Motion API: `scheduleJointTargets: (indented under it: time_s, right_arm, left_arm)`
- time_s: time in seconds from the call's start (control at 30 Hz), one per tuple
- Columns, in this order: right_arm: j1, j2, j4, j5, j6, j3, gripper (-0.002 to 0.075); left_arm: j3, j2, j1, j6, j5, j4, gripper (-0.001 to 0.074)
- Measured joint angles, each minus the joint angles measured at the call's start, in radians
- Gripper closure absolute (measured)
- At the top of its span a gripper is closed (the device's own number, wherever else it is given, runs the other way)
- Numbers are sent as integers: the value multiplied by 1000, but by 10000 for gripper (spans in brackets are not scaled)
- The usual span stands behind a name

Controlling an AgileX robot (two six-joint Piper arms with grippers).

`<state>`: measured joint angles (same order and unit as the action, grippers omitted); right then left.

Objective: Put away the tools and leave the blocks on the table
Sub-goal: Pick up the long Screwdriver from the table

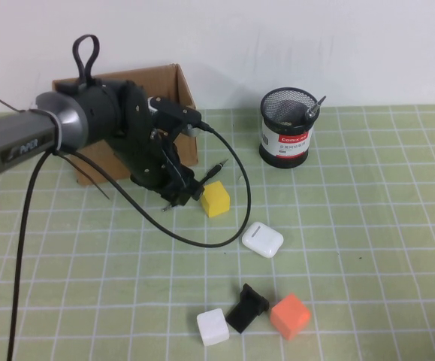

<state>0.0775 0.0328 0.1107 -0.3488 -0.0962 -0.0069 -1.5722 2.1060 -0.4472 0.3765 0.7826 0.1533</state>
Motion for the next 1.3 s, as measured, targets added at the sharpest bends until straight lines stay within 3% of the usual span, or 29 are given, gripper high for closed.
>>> scheduleJointTargets:
  time_s: [0.27,0.53,0.97,1.03,1.17,1.3]
  right_arm:
    - [0,0,0,0,0,0,732]
    - [0,0,0,0,0,0,732]
    - [0,0,0,0,0,0,732]
    - [0,0,0,0,0,0,732]
    - [0,0,0,0,0,0,732]
    - [0,0,0,0,0,0,732]
  left_arm:
    - [-12,31,0,-4,-57,-6,421]
    - [-26,51,1,2,10,14,470]
    - [-45,80,3,8,6,22,482]
    - [-45,80,3,12,8,22,518]
    - [-45,80,5,38,16,22,678]
    - [-45,66,5,53,41,26,725]
